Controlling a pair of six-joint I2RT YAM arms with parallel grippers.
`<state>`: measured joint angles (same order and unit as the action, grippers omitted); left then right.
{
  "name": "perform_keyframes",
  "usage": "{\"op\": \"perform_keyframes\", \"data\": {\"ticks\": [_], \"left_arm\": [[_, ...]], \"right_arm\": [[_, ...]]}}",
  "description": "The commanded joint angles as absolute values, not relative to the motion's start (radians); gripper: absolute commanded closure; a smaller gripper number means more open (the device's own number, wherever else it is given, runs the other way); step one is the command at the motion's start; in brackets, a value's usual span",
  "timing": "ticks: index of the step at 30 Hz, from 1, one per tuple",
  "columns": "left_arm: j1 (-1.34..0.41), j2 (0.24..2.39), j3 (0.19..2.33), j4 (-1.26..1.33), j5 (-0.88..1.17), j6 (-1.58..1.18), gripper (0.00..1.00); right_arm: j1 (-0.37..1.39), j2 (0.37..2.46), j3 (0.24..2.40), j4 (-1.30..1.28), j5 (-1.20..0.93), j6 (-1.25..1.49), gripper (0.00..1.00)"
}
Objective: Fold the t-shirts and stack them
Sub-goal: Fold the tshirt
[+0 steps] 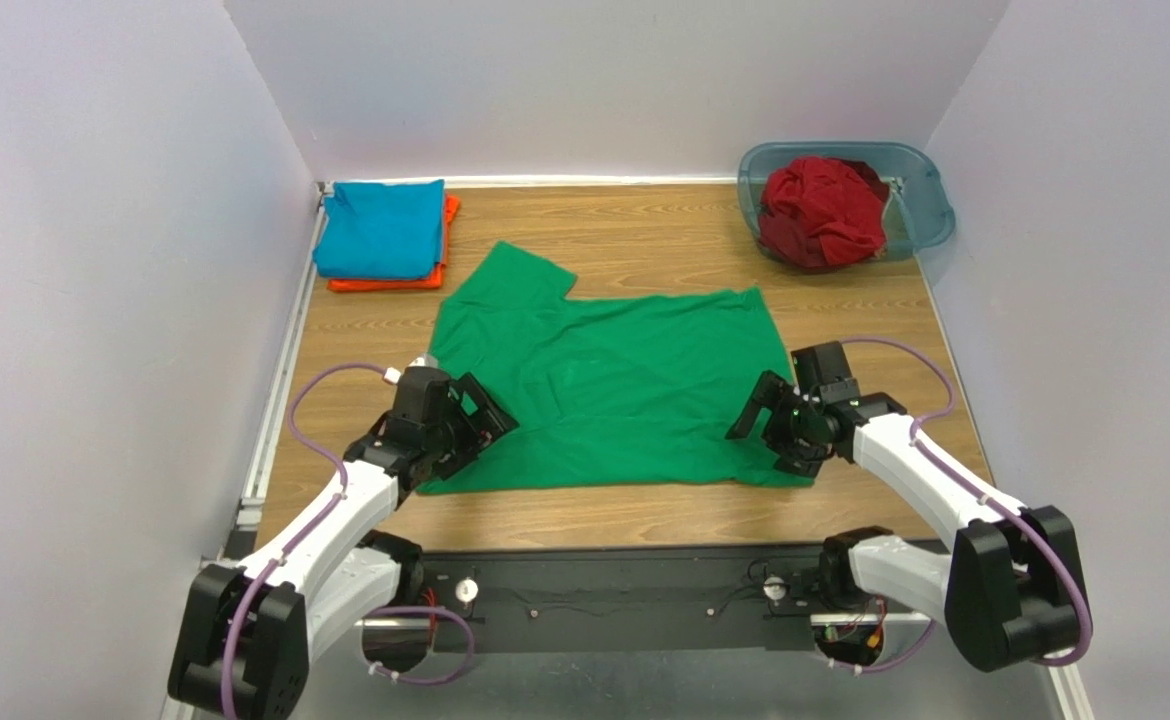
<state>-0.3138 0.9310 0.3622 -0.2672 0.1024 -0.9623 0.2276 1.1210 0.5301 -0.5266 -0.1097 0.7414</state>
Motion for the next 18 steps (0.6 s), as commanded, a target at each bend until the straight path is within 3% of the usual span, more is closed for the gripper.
{"op": "perform_keyframes", "data": {"ticks": [1, 11, 18], "left_arm": [[-0.319, 0.899, 0.380, -0.362, 0.058, -0.986, 0.02], [-0.318, 0.971, 0.678, -0.353, -0.090, -0.847, 0.02], [-0.287, 1.329, 1.044, -0.245, -0.136, -0.661, 0.02]], "right_arm": [[0.225, 1.089, 0.525, -0.629, -0.112, 0.764, 0.00], [0.225, 1.121, 0.811, -0.627, 0.082, 0.661, 0.00], [0.225, 1.305, 1.026, -0.615, 0.264, 0.620, 0.00]]}}
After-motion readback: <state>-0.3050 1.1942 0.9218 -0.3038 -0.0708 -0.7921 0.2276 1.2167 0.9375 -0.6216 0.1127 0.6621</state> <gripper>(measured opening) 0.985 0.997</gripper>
